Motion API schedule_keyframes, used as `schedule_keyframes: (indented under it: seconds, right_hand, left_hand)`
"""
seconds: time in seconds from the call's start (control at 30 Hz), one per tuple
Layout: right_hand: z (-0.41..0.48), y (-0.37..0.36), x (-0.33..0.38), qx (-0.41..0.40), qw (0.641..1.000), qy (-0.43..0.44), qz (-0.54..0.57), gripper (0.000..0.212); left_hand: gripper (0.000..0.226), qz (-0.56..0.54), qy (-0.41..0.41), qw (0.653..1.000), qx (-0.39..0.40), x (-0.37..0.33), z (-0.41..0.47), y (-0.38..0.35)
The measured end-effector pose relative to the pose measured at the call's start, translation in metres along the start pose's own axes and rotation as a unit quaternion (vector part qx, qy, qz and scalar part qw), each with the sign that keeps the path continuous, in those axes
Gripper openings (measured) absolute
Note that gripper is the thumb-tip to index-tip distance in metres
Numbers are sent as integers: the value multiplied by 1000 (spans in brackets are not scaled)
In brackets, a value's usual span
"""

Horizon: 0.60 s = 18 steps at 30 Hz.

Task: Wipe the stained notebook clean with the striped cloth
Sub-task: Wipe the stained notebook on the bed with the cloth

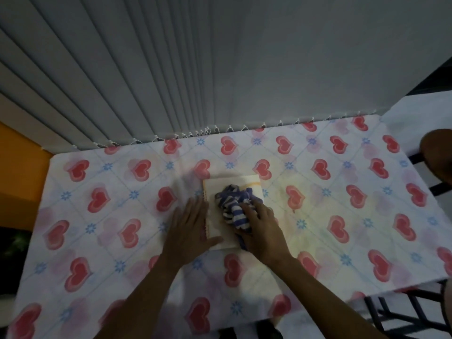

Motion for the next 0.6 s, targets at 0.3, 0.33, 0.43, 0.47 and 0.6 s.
schedule_keyframes:
  seconds: [0.3, 0.33, 0.43, 0.47, 0.6]
  right_hand:
    - [-3, -39, 2, 25, 987, 66, -145, 71]
    - [-1, -43, 0, 34, 985, 67, -153, 73]
    - [4, -52, -3, 61, 982, 58, -171, 76]
    - [7, -55, -4, 69, 980, 57, -176, 77]
    - [27, -62, -6, 86, 978, 43, -187, 76]
  left_hand:
    - [128, 0, -18, 999, -40, -3, -1, -9]
    - [129, 4, -20, 999, -41, -3, -1, -10]
    - [131, 10, -25, 999, -47, -3, -1, -12]
    - [131, 9, -24, 999, -48, -3, -2, -13]
    - [128, 3, -20, 999, -41, -1, 0, -15]
Point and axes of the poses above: each hand's wrist, its own z-axis towards the middle knuckle, its own y-axis out of the back of the hand, x = y × z, the point moved 7 cm from there along z, towards the middle knuckle, and after that the axes turned 8 degrees about -x, right-handed, at the moved point
